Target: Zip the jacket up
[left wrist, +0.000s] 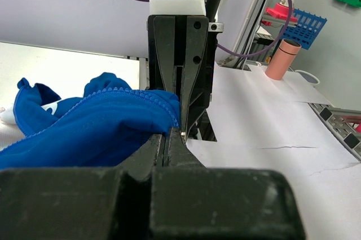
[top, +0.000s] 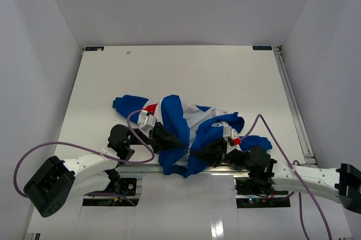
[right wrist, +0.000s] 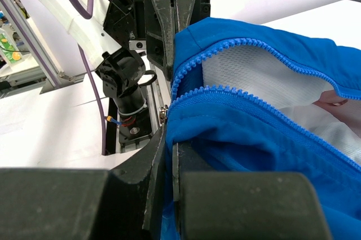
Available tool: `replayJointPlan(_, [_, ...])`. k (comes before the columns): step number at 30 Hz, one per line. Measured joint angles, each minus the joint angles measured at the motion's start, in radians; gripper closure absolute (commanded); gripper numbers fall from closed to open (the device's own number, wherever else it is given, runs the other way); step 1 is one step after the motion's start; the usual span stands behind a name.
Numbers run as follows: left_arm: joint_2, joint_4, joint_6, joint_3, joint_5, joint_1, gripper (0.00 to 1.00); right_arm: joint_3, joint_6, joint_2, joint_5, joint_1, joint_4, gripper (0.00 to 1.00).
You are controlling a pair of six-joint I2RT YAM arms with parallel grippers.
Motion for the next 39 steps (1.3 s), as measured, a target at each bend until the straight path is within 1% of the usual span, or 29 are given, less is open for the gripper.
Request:
replayJointPlan(13, [0.007,0.001,0.001,0.0,-0.002,0.0,1.0,0.012,0.002,0.014,0.029,0.0,0.001,0.92])
replayJointPlan(23, [0.007,-0.001,0.021,0.0,-0.029,0.0,1.0,0.013,0.014,0.014,0.048,0.0,0.02,0.92])
replayJointPlan(32, [0.004,-0.031,0.053,0.0,-0.06,0.0,1.0,0.013,0.031,0.026,0.074,0.0,0.05,0.92])
replayJointPlan(39, [-0.002,-0.044,0.07,0.0,-0.057,-0.001,1.0,0.005,0.033,0.013,0.101,0.0,0.05,0.92])
